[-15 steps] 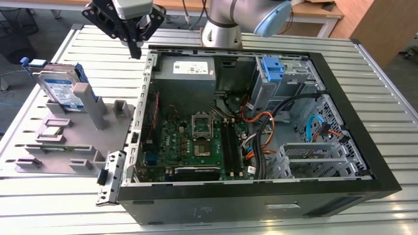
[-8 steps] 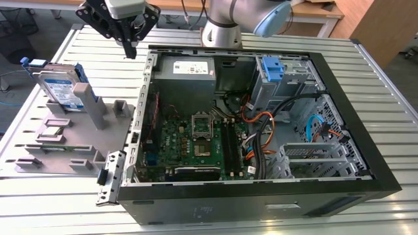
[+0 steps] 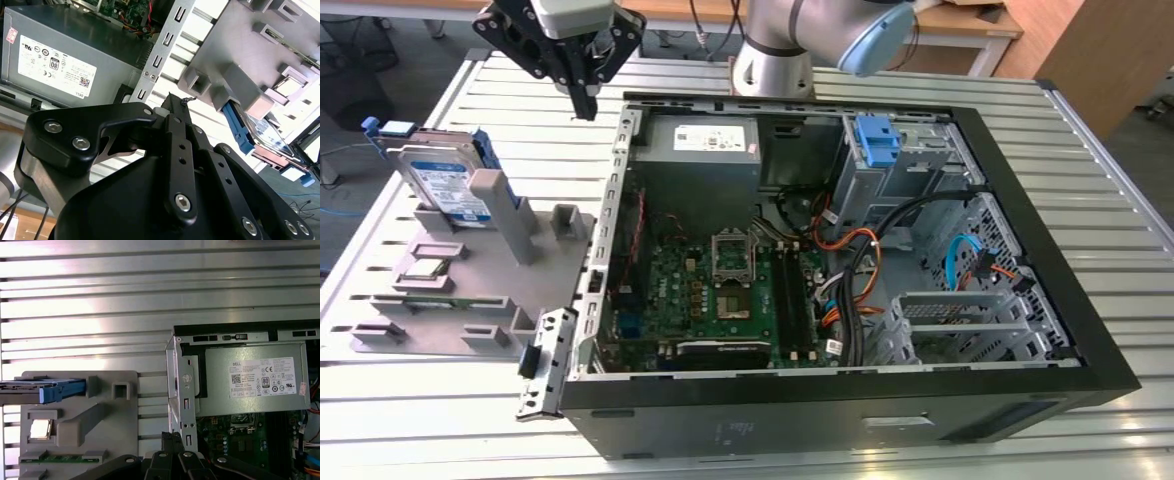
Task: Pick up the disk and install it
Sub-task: 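Reach for the disk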
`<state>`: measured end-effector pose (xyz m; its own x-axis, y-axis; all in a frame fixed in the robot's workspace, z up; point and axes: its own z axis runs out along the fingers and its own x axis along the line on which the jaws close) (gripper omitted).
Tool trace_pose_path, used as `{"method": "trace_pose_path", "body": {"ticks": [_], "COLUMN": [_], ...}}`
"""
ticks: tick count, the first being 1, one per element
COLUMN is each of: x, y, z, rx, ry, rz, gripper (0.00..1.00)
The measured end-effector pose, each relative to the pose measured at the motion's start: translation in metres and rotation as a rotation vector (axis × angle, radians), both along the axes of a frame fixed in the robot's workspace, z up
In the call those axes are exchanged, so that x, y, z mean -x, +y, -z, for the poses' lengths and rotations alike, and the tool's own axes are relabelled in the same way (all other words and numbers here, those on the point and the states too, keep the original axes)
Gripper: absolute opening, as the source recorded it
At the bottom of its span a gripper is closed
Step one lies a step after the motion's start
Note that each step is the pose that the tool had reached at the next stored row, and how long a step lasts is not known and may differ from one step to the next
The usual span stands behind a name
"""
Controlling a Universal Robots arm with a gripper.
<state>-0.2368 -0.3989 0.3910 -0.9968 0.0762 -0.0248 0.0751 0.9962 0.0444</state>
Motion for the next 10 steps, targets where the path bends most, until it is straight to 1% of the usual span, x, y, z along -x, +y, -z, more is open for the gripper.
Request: {"method": "trace_pose_path", "body": {"ticks": [5,10], "x": [0.0006,0.0051], "y": [0.0,0.0], "z": [0.0,0.0001], "rx": [0.0,0.0], "ry": [0.0001,0.0], "rz": [0.0,0.0], "gripper": [0.11,0.11]}}
